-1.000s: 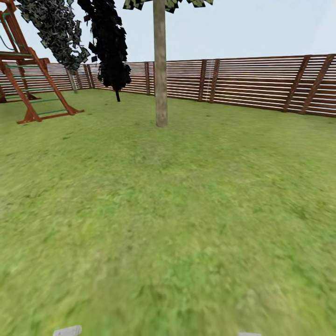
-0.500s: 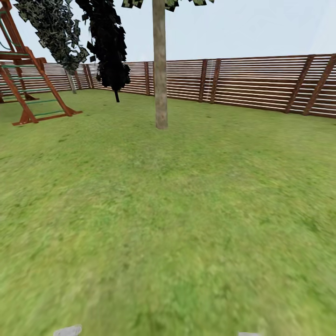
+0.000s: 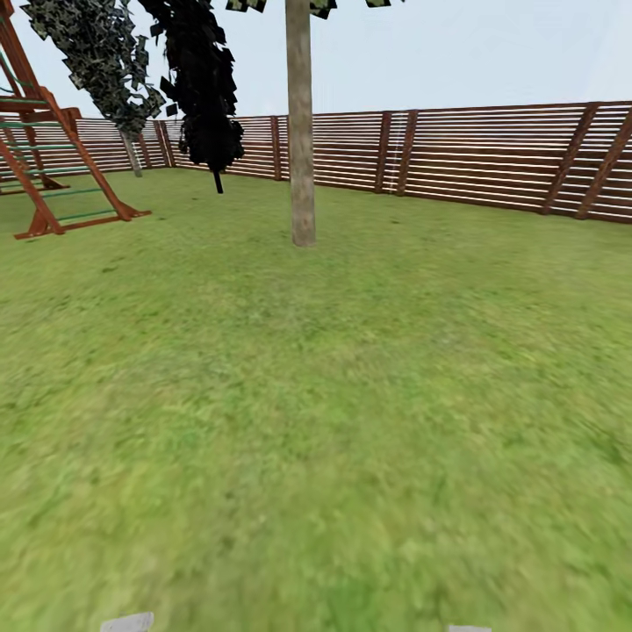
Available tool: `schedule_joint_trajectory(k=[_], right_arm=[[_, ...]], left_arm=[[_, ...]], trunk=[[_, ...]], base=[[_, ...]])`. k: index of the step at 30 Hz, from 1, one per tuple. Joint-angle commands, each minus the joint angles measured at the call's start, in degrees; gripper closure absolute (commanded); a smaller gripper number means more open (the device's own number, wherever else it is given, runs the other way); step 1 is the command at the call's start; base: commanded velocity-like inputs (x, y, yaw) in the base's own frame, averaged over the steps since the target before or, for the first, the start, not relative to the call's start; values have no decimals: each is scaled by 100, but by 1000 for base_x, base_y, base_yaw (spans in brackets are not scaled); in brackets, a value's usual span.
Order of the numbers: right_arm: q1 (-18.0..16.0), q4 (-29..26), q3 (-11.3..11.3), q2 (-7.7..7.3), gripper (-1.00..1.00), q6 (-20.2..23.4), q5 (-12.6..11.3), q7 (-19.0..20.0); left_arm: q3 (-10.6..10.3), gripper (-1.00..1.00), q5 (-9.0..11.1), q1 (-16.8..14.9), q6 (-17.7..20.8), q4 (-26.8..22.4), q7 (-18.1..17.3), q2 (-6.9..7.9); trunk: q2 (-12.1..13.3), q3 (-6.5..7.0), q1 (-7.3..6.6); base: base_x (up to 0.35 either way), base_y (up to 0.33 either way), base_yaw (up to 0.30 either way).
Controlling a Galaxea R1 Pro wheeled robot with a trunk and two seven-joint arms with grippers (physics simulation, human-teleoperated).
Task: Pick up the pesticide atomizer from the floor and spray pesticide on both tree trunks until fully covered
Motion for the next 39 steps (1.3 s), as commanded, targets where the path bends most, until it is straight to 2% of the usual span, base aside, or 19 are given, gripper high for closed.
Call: schedule_joint_trajectory(k=[1,39], right_arm=[[-3,3,51,0,-100,-15,-53,-11],[-3,3,51,0,-100,-15,-53,-10]], left_arm=[[10,100,42,-3,-18,5,-10,0],[10,100,42,-3,-18,5,-10,0]], trunk=[[-2,-5,2],[-2,-5,2]], base=[[337,0,0],[337,0,0]])
